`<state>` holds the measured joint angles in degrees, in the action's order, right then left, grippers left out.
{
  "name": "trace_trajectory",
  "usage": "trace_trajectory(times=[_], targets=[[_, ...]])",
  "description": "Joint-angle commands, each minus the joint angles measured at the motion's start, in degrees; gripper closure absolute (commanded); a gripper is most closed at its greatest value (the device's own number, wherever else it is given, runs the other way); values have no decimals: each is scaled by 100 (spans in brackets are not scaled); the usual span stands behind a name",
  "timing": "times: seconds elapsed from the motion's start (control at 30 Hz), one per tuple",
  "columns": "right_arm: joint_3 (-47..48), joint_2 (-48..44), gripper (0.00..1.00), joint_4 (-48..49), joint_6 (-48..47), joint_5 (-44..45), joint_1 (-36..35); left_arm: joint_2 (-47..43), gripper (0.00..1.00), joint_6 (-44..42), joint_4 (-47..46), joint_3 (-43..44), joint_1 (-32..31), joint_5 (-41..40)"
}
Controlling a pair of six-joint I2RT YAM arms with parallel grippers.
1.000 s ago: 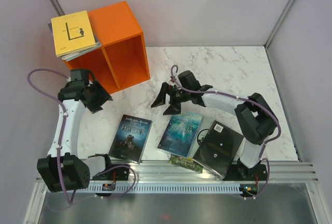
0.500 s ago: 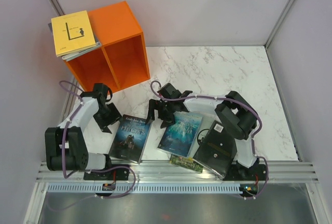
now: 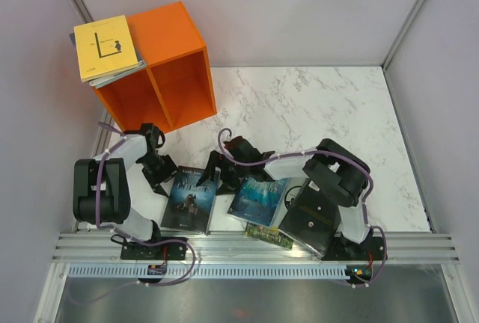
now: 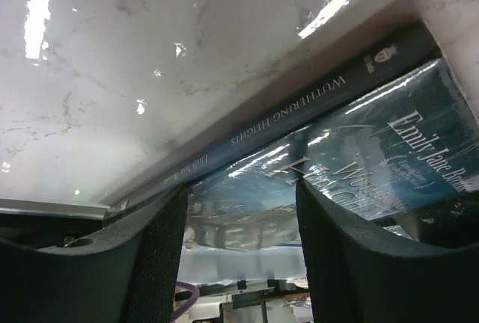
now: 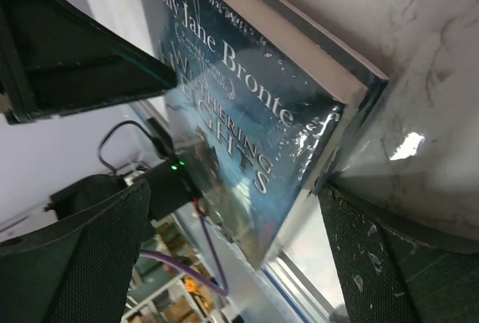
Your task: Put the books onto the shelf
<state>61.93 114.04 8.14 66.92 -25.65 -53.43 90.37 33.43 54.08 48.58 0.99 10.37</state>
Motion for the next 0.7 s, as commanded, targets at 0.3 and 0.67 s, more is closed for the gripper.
trace_trajectory(times=[0.3,0.67], targets=[[-1192,963,4,1814,1113,588,-291,-1029,41,709,-2842,-1685,-284,2311],[-885,-310,100,629,-1,552,-142,-2224,41,1096,-2774,-1599,-275,2619]])
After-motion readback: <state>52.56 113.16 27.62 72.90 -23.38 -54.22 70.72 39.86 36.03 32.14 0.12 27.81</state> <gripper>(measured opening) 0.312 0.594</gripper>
